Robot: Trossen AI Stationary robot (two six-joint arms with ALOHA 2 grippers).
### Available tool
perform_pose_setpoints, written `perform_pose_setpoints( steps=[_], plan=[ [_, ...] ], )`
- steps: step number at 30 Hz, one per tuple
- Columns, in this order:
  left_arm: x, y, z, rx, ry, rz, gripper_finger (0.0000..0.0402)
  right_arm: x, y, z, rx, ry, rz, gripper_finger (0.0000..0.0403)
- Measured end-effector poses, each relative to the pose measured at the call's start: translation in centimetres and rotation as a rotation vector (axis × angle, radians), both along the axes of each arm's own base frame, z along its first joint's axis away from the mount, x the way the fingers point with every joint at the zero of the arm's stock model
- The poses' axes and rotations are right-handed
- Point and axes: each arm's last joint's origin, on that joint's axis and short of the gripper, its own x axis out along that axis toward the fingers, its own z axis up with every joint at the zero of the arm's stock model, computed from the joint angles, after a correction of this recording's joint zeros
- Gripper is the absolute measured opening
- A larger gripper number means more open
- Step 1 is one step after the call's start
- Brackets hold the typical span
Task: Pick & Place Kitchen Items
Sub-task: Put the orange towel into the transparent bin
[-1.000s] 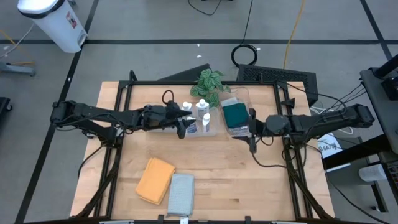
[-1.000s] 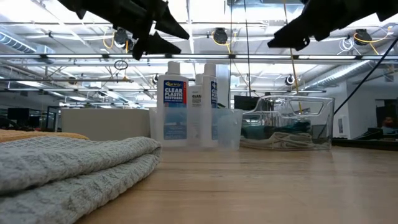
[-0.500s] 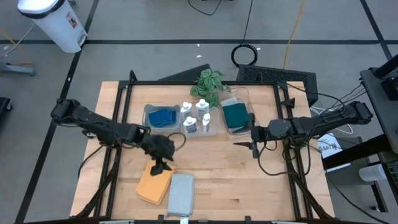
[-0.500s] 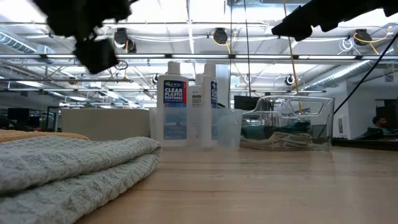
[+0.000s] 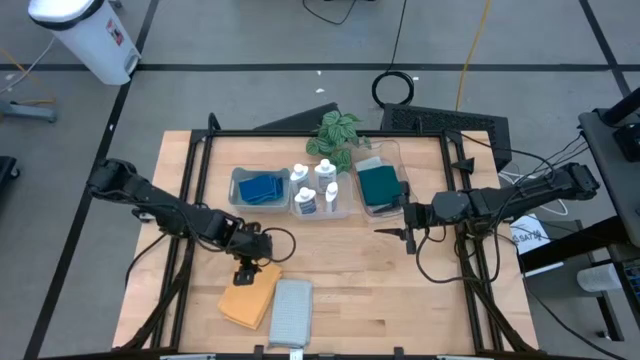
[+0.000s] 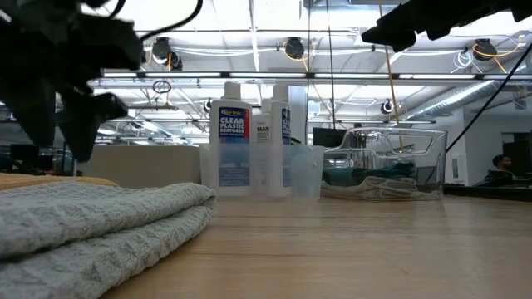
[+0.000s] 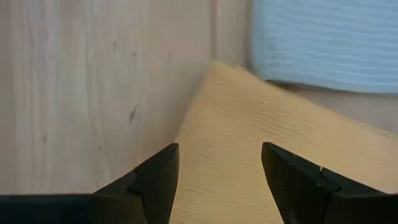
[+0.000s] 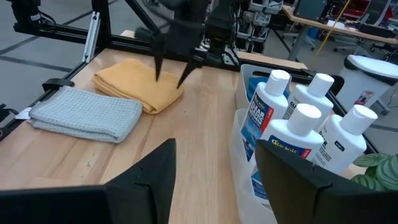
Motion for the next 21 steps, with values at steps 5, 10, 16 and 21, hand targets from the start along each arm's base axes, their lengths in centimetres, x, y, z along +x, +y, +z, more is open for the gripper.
perform_pose_setpoints(
  steps=[5,10,16,21],
  plan=[
    [-0.8,0.5,-2.2,0.025,0.085,0.024,0.0234,0.0,0.0,-0.2,-0.001,0.006,0.000,0.0189],
    [-1.5,0.6,-3.8,0.014,0.134,0.014,0.0234,0.0,0.0,-0.4,-0.005,0.011,0.001,0.0188],
    [-2.2,0.9,-5.2,-0.045,0.137,0.061,0.0234,0.0,0.0,-0.4,-0.017,0.011,0.004,0.0187],
    [-2.5,1.0,-5.5,-0.056,0.157,0.070,0.0192,0.0,0.0,-0.4,-0.020,0.011,0.005,0.0187]
  ],
)
